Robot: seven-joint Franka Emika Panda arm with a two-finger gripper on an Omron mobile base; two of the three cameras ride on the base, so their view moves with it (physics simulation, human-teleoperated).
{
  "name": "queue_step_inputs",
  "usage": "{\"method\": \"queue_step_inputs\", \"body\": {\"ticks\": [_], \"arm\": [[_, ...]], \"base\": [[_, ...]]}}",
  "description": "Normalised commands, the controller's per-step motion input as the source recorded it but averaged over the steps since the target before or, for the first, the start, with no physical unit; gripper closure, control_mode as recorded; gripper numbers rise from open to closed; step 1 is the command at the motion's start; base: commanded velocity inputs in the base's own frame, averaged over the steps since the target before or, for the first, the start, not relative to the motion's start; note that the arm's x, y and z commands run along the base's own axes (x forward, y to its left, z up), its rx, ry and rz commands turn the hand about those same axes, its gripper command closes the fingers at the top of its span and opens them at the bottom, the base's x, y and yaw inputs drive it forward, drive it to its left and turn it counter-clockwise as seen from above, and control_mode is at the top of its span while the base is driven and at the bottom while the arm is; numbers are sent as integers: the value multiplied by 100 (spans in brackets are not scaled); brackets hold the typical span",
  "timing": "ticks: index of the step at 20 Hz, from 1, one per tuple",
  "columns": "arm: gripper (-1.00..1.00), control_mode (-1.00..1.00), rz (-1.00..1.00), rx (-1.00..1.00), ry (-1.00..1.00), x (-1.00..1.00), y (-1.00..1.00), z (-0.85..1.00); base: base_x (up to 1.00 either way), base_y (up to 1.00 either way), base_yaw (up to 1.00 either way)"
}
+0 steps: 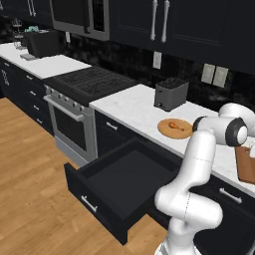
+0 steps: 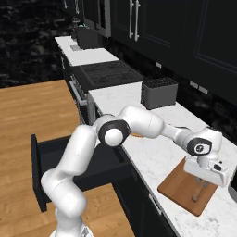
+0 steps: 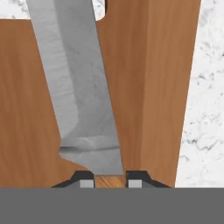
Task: Pick up the knife from the drawer and place it on the cutting board. Then place the meat from the plate to the cutting board.
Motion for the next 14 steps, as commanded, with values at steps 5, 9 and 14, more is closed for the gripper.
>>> {"method": "queue_step_inputs", "body": {"ticks": [5, 9, 14], "arm": [[100, -100, -1, 0, 0, -9, 4, -13], [-100, -100, 0, 0, 0, 0, 2, -19], [-100, -100, 0, 0, 0, 0, 1, 1]], "base": [[0, 0, 0], [0, 0, 0], [0, 0, 0]]}}
